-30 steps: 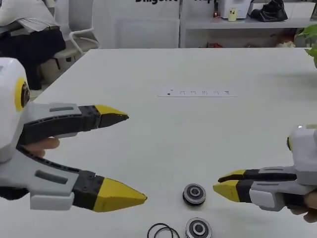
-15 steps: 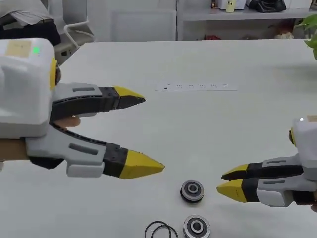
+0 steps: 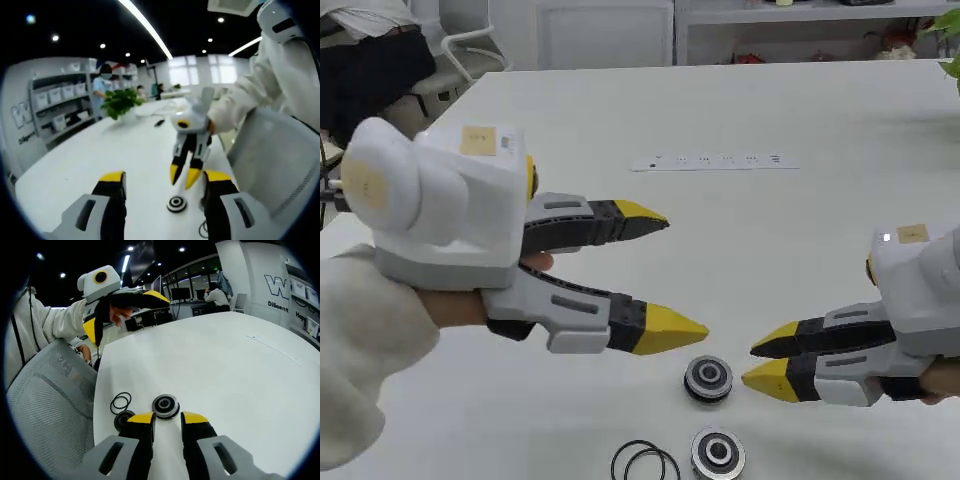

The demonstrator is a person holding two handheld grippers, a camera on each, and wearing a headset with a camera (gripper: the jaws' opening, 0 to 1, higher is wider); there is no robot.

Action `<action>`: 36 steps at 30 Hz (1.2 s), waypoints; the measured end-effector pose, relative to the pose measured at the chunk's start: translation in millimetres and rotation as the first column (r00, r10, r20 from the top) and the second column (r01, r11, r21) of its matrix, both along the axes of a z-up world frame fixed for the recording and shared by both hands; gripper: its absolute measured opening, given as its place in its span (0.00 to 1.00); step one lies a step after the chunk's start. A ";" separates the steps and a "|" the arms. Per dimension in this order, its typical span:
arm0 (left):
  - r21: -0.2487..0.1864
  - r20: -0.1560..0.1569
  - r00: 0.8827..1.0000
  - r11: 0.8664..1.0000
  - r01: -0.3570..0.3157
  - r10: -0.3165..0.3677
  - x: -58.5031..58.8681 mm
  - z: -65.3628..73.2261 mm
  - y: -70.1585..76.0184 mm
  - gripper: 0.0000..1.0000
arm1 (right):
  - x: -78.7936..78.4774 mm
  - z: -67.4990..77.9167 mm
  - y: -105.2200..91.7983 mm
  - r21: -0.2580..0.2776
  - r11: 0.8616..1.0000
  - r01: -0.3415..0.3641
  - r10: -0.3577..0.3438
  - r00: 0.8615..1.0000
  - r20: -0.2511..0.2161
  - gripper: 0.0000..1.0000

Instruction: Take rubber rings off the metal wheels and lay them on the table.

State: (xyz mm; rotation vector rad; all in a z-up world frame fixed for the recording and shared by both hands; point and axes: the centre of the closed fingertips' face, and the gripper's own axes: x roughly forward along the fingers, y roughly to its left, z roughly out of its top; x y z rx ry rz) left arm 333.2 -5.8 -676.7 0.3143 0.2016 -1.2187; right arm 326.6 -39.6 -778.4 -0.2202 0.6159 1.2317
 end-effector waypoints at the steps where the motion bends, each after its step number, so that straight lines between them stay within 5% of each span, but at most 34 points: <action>1: 0.007 0.000 1.000 1.000 0.002 -0.002 0.9 -5.1 -2.5 0.62 | 0.2 -0.7 0.6 0.000 1.000 -0.001 0.001 1.000 0.001 0.17; 7: 0.032 -0.013 1.000 0.999 -0.003 0.004 6.8 -26.1 -8.4 0.52 | 1.6 -9.5 3.0 -0.005 1.000 -0.011 0.011 1.000 0.006 0.18; 16: 0.071 -0.090 0.996 0.997 0.012 -0.005 4.4 -61.3 -17.7 0.41 | -0.9 -14.7 8.4 -0.010 0.999 -0.031 0.031 0.999 0.014 0.20; 26: 0.134 -0.113 0.993 0.990 0.040 -0.025 -2.9 -91.2 -21.3 0.34 | -0.6 -22.1 11.6 -0.024 0.999 -0.047 0.047 0.998 0.034 0.21; 36: 0.185 -0.113 0.994 0.983 0.008 0.013 2.8 -108.6 -22.3 0.25 | 0.5 -24.7 12.4 -0.025 0.999 -0.041 0.042 0.998 0.044 0.22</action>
